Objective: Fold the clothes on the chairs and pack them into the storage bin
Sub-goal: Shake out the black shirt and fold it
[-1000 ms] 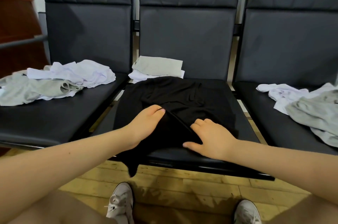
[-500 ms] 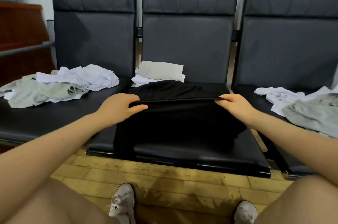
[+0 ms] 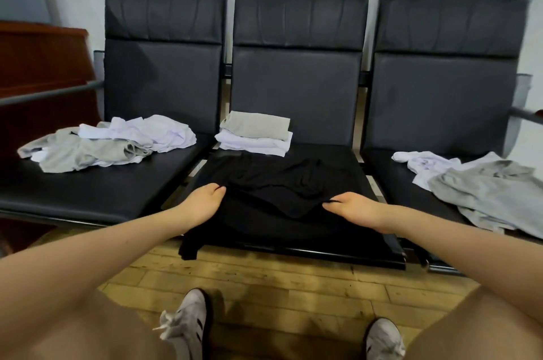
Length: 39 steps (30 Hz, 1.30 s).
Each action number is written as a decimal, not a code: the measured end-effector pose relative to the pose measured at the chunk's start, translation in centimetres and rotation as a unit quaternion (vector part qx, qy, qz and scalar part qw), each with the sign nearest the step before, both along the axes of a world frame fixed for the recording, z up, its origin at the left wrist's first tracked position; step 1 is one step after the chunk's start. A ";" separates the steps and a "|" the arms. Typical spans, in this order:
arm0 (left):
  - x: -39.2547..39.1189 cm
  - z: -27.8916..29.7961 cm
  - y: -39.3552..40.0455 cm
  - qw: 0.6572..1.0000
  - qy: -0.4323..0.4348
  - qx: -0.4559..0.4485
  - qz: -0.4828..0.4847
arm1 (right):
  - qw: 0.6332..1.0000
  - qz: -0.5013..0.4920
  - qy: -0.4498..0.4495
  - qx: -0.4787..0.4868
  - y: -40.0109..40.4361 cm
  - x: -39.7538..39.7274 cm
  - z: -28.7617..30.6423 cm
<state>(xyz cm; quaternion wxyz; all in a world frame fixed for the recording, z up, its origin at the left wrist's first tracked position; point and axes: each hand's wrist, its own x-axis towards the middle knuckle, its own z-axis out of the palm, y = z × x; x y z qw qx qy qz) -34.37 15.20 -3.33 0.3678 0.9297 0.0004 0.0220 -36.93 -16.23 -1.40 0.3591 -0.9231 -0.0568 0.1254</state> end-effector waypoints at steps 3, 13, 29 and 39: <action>-1.0 0.5 0.0 0.998 -0.032 0.042 -0.022 | 1.000 0.019 0.007 -0.015 -0.1 -0.6 -0.5; 3.0 3.5 3.8 0.963 -0.203 0.170 0.047 | 0.972 -0.155 -0.176 -0.003 -4.8 2.7 2.2; 15.0 5.1 2.1 0.947 -0.149 0.277 0.067 | 0.978 -0.172 -0.087 -0.079 -6.0 13.8 4.6; 21.4 0.3 1.8 0.961 -0.145 0.228 0.058 | 0.958 -0.175 -0.098 -0.206 -5.6 20.2 -0.8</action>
